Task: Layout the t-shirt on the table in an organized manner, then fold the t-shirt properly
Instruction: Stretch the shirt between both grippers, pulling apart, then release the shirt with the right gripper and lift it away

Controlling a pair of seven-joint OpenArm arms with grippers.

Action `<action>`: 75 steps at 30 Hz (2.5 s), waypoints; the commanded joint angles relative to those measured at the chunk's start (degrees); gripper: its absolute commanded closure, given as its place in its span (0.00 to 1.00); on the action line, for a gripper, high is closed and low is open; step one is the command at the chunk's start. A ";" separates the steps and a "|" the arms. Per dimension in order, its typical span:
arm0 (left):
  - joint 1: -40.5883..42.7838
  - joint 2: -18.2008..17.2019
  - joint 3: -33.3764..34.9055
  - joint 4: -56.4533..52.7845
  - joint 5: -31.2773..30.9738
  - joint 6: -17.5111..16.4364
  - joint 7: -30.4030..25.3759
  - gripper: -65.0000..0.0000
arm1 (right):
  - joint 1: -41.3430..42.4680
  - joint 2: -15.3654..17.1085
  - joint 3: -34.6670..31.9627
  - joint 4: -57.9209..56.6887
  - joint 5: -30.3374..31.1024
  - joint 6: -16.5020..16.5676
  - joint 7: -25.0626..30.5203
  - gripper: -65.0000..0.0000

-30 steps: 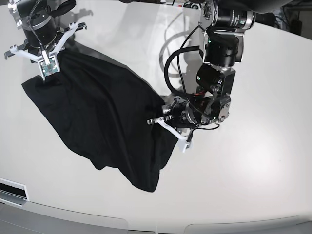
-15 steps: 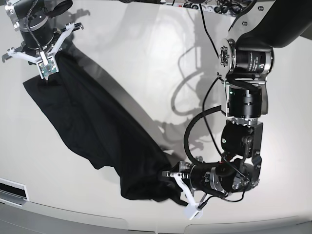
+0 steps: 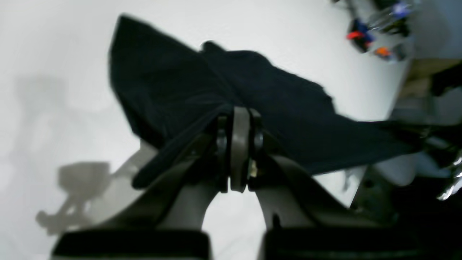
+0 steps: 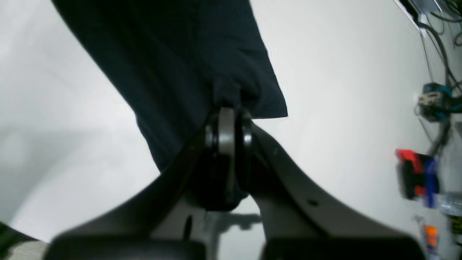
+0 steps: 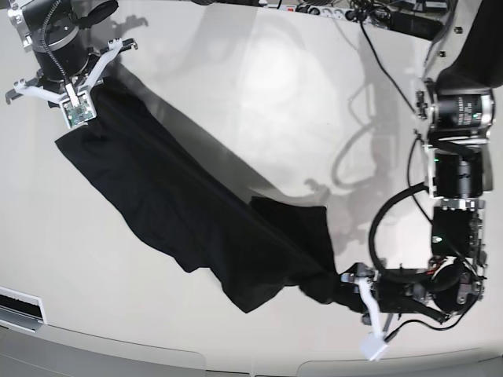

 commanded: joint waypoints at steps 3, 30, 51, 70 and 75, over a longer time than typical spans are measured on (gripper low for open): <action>-0.33 -5.73 8.13 0.98 -1.14 0.90 -0.70 1.00 | -0.26 0.37 0.28 1.03 1.66 1.42 0.55 1.00; 0.59 -15.93 41.24 0.94 10.01 -0.85 -5.09 1.00 | 13.99 0.22 0.28 -1.77 21.73 8.90 -0.79 0.40; -3.80 -15.96 41.22 0.94 11.04 2.29 -11.52 0.45 | 38.47 0.17 0.28 -35.89 32.57 16.26 -3.50 0.40; -7.98 -15.96 37.48 0.94 2.71 5.01 -11.32 0.24 | 68.11 -2.67 0.28 -86.75 39.01 25.75 -5.07 0.40; -7.98 -15.96 36.76 0.94 2.71 5.01 -11.50 0.24 | 67.78 -4.33 0.28 -87.38 38.47 26.10 -5.01 0.44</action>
